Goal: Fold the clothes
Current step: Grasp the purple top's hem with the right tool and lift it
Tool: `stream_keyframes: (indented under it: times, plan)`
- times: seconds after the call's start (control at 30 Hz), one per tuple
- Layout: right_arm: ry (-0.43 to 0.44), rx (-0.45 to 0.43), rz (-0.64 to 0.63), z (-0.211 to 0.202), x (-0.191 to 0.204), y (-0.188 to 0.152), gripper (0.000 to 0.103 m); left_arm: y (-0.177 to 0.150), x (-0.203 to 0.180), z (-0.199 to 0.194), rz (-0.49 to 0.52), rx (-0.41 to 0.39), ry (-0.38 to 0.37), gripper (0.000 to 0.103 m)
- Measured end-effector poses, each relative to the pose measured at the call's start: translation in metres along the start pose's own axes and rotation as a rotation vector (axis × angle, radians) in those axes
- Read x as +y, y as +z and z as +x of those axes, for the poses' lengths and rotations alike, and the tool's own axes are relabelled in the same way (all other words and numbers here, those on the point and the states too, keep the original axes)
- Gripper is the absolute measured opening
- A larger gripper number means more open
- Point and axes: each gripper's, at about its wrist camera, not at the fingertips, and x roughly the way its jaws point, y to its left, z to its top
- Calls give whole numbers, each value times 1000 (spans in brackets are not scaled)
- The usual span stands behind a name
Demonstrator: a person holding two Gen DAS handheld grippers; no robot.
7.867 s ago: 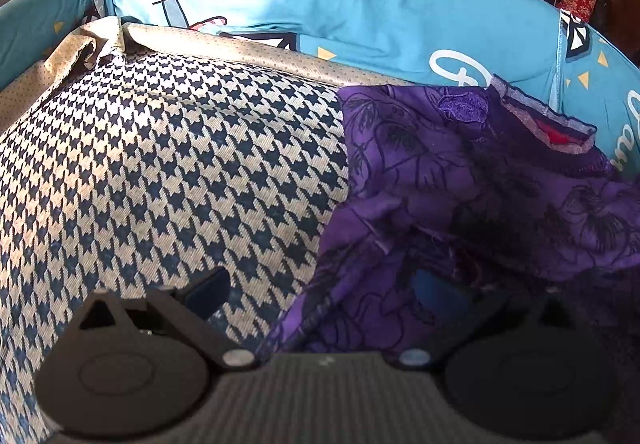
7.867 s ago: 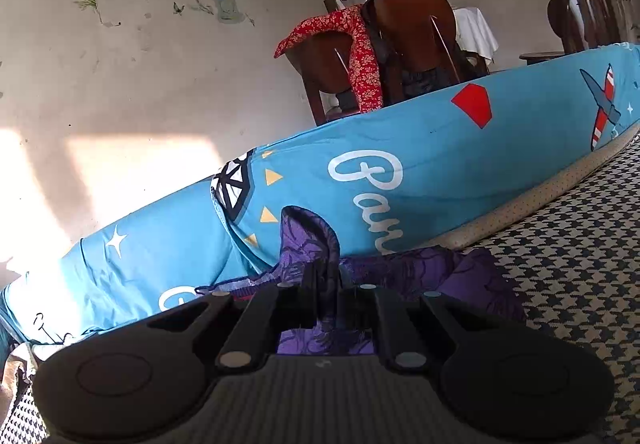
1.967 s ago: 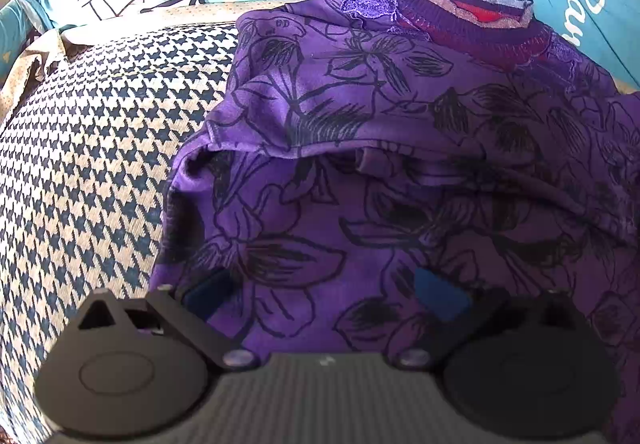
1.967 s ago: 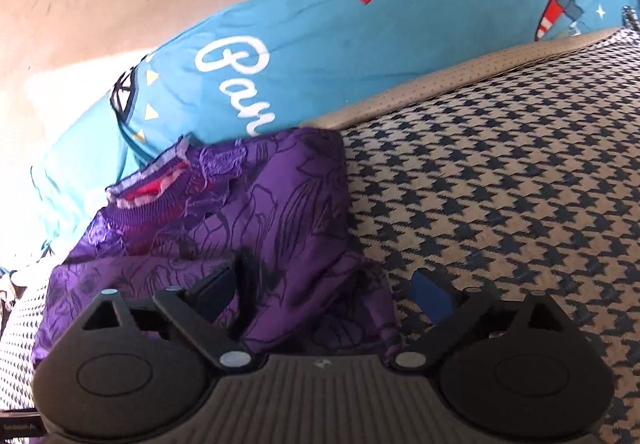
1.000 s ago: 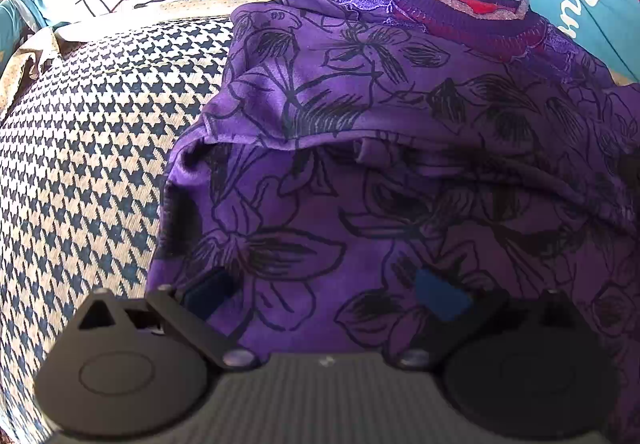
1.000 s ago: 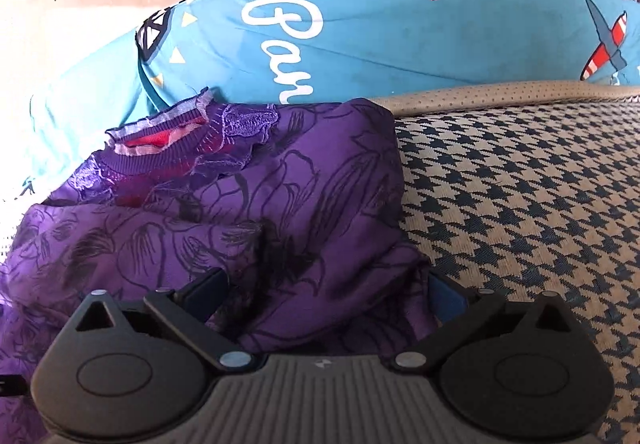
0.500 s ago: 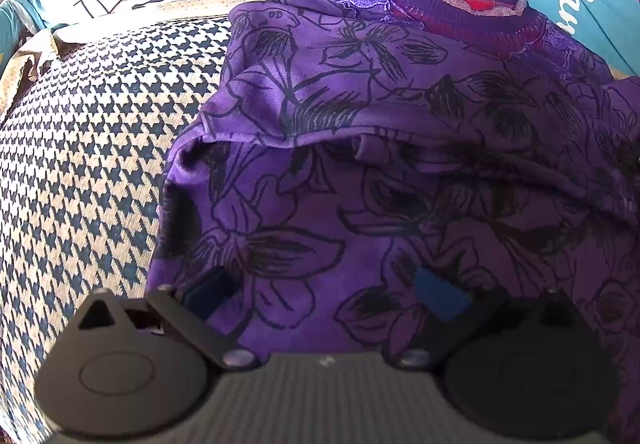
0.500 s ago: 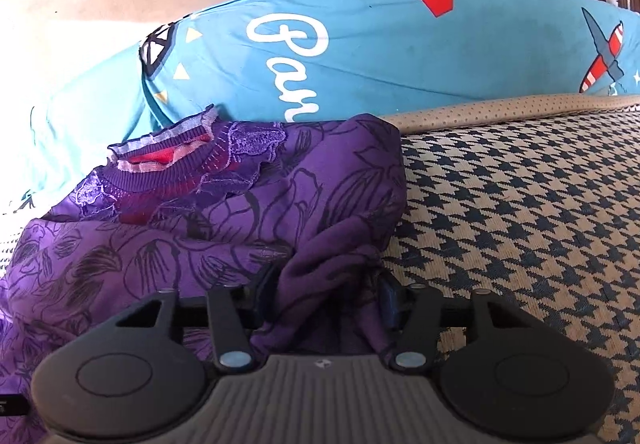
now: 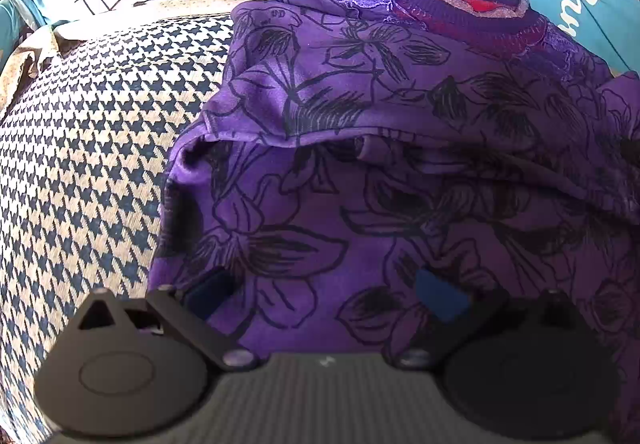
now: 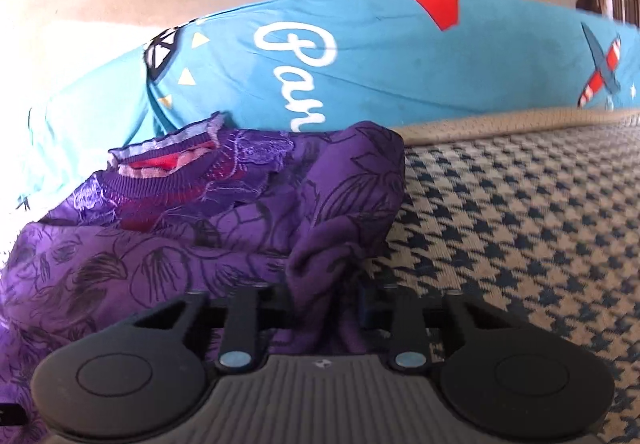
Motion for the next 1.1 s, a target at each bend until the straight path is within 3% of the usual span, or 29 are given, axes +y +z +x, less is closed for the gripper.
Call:
stream_keyframes:
  times: [0.27, 0.47, 0.67, 0.83, 1.1]
  plan:
    - [-70, -78, -76, -17, 33, 10, 18, 3, 11, -3, -36, 1, -8, 103]
    - [-62, -165, -157, -32, 76, 19, 18, 6, 31, -7, -84, -6, -3, 103]
    - [15, -235, -232, -43, 131, 23, 18, 7, 66, -13, -145, -19, 25, 103]
    - [108, -285, -295, -52, 184, 20, 18, 10, 106, -17, -270, -21, 28, 103]
    - [257, -271, -349, -40, 260, -4, 18, 11, 156, -29, -420, -43, 62, 103]
